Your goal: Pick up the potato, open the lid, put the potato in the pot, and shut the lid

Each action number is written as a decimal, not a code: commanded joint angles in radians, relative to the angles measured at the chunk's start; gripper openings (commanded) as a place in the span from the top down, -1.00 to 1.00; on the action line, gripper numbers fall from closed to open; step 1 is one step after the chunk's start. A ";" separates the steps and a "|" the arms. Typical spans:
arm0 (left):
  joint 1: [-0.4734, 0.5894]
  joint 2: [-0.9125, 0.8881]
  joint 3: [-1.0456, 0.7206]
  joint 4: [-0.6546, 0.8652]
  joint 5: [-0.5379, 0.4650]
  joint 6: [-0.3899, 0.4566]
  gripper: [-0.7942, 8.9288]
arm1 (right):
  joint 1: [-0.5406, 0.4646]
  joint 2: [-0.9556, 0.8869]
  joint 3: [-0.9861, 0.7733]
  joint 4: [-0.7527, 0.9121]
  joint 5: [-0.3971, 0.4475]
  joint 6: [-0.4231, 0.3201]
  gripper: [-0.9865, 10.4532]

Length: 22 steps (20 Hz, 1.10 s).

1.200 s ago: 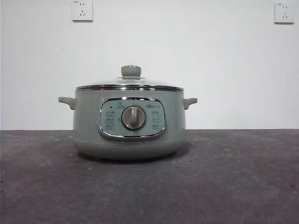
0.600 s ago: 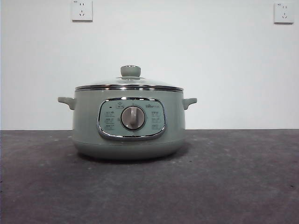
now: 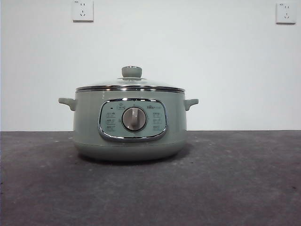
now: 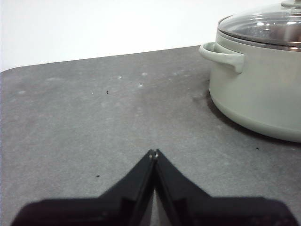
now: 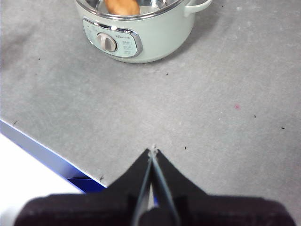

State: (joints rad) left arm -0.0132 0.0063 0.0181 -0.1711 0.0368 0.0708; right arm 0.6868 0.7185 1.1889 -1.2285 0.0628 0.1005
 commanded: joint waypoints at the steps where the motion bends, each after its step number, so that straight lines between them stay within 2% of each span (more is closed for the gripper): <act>1: 0.004 0.005 -0.011 0.005 -0.003 0.011 0.84 | 0.001 -0.001 -0.009 0.008 0.002 0.001 0.83; 10: 0.004 0.028 -0.011 0.005 -0.003 0.011 0.84 | -0.024 -0.018 -0.009 0.004 0.008 -0.006 0.83; 12: 0.004 0.030 -0.011 0.005 -0.003 0.011 0.84 | -0.097 -0.033 -0.010 0.007 0.016 -0.206 0.83; 13: 0.004 0.031 -0.011 0.005 -0.003 0.011 0.84 | -0.145 -0.040 -0.010 0.019 0.016 -0.248 0.83; 15: 0.004 0.034 -0.011 0.005 -0.003 0.011 0.84 | -0.246 -0.071 -0.051 0.127 0.007 -0.340 0.83; 17: 0.004 0.039 -0.011 0.005 -0.003 0.011 0.84 | -0.357 -0.141 -0.170 0.328 -0.065 -0.409 0.83; 20: 0.004 0.043 -0.011 0.005 -0.003 0.011 0.84 | -0.498 -0.286 -0.448 0.620 -0.211 -0.397 0.83; 22: 0.004 0.047 -0.011 0.005 -0.003 0.011 0.84 | -0.545 -0.377 -0.643 0.743 -0.259 -0.379 0.83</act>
State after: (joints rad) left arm -0.0132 0.0517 0.0181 -0.1707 0.0368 0.0708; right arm 0.1421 0.3428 0.5907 -0.4904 -0.1928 -0.2806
